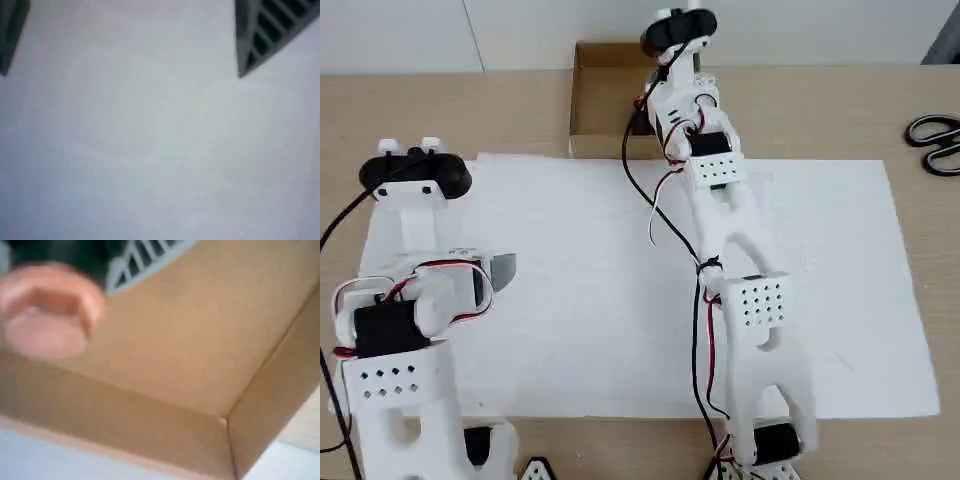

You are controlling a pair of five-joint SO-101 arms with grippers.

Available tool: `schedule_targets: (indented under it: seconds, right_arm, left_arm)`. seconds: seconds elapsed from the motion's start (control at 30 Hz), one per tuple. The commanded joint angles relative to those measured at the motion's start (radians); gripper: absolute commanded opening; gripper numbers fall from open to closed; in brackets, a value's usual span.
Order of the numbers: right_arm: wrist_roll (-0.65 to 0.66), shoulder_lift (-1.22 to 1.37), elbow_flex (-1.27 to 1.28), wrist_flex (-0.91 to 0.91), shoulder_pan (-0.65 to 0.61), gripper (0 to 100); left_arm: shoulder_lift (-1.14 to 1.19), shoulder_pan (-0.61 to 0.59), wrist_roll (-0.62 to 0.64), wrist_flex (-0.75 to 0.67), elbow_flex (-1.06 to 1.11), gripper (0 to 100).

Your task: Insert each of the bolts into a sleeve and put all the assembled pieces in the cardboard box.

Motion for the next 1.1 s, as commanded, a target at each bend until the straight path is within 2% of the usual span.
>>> schedule_targets:
  seconds: [0.0,0.27,0.43,0.57,0.77,0.93,1.07]
  right_arm:
    - [0.003,0.025,-0.117,-0.035,0.012,0.6]
    - [0.005,0.137,-0.245,-0.033,0.012,1.7]
    - [0.006,0.171,-0.281,-0.025,0.007,13.5]
    - [0.005,0.193,-0.282,-0.035,0.008,18.8]
    - [0.005,0.188,-0.287,-0.036,0.012,20.5]
    - [0.006,0.188,-0.404,-0.018,0.010,20.3]
    - [0.009,0.186,-0.585,0.114,0.005,20.3]
  left_arm:
    - [-0.006,-0.009,0.000,0.005,-0.038,28]
    - [-0.011,-0.009,0.000,0.028,-0.039,28]
    - [-0.011,-0.009,0.000,0.028,-0.039,28]
    - [-0.011,-0.009,0.000,0.028,-0.039,28]
    - [-0.011,-0.009,0.000,0.028,-0.039,28]
    - [-0.011,-0.009,0.000,0.028,-0.039,28]
    - [-0.011,-0.008,0.000,0.026,-0.053,28]
